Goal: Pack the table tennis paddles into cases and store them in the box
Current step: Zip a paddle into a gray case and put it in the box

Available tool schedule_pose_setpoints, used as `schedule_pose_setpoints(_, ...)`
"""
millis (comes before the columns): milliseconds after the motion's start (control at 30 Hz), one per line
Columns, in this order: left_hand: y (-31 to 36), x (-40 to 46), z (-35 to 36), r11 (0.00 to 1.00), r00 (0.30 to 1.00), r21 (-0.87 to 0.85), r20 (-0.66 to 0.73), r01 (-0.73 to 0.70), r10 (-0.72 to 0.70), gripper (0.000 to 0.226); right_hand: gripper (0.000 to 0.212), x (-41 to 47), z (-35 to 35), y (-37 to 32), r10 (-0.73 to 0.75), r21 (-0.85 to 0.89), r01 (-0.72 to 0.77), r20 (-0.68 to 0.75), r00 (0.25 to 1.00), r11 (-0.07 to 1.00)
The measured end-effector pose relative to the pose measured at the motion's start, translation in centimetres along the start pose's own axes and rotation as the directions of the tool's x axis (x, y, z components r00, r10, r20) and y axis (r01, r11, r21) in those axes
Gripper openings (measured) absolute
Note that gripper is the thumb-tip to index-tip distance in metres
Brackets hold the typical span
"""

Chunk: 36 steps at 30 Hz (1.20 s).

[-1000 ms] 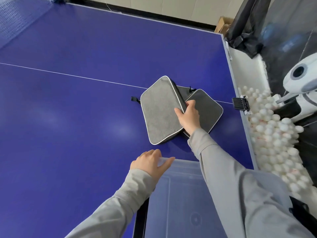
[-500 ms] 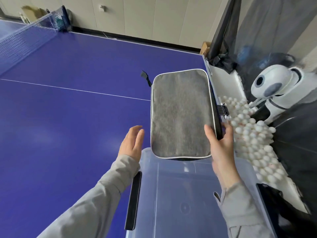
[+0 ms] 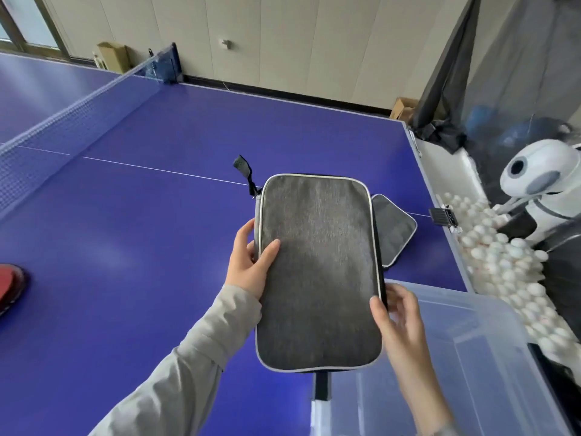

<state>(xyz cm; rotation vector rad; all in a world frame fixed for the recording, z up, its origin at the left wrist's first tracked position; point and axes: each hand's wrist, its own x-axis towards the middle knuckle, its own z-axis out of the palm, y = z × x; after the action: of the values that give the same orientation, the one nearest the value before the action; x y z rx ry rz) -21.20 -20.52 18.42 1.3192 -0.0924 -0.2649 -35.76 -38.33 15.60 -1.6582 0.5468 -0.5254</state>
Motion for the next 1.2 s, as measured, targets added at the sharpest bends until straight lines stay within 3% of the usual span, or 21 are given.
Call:
schedule_pose_setpoints(133,2.0,1.4,-8.3,0.991,0.992,0.070,0.051,-0.115,0.112,0.040,0.033,0.2,7.3,-2.8,-0.097,-0.130,0.089,-0.054,0.994,0.987)
schedule_pose_setpoints(233,3.5,3.2,-15.3,0.952,0.976,0.243,0.156,-0.184,0.149,0.045,0.034,0.3,15.6,-5.7,-0.226,-0.212,0.211,-0.048,0.973,0.954)
schedule_pose_setpoints(400,5.0,5.3,-25.1,0.737,0.955,0.621,0.272,-0.266,0.115,0.053,0.020,1.4,28.8,-10.0,-0.313,-0.312,0.322,0.078,0.946,0.894)
schedule_pose_setpoints(567,6.3,6.1,-31.5,0.463,0.910,0.795,0.409,-0.392,0.069,0.055,0.008,2.8,35.0,-12.5,-0.159,-0.465,0.280,0.281,0.946,0.840)
schedule_pose_setpoints(667,6.3,6.5,-33.7,0.378,0.880,0.805,0.471,-0.457,0.059,0.056,0.016,2.8,36.4,-13.0,0.016,-0.567,0.278,0.457,0.889,0.775)
schedule_pose_setpoints(800,6.5,6.7,-35.3,0.367,0.839,0.776,0.543,-0.514,0.027,0.057,0.011,2.4,37.7,-13.5,0.062,-0.576,0.329,0.555,0.830,0.748)
schedule_pose_setpoints(967,6.2,6.5,-36.7,0.387,0.856,0.780,0.514,-0.491,0.050,0.058,0.014,1.7,38.3,-13.1,-0.034,-0.515,0.309,0.474,0.880,0.800)
schedule_pose_setpoints(1067,6.0,6.3,-37.4,0.419,0.865,0.775,0.499,-0.473,0.054,0.060,0.003,1.4,37.9,-12.7,-0.028,-0.478,0.298,0.494,0.869,0.826)
schedule_pose_setpoints(1200,6.1,5.8,-37.8,0.432,0.867,0.768,0.493,-0.474,0.075,0.060,0.010,1.2,37.0,-11.9,-0.010,-0.385,0.235,0.504,0.864,0.892)
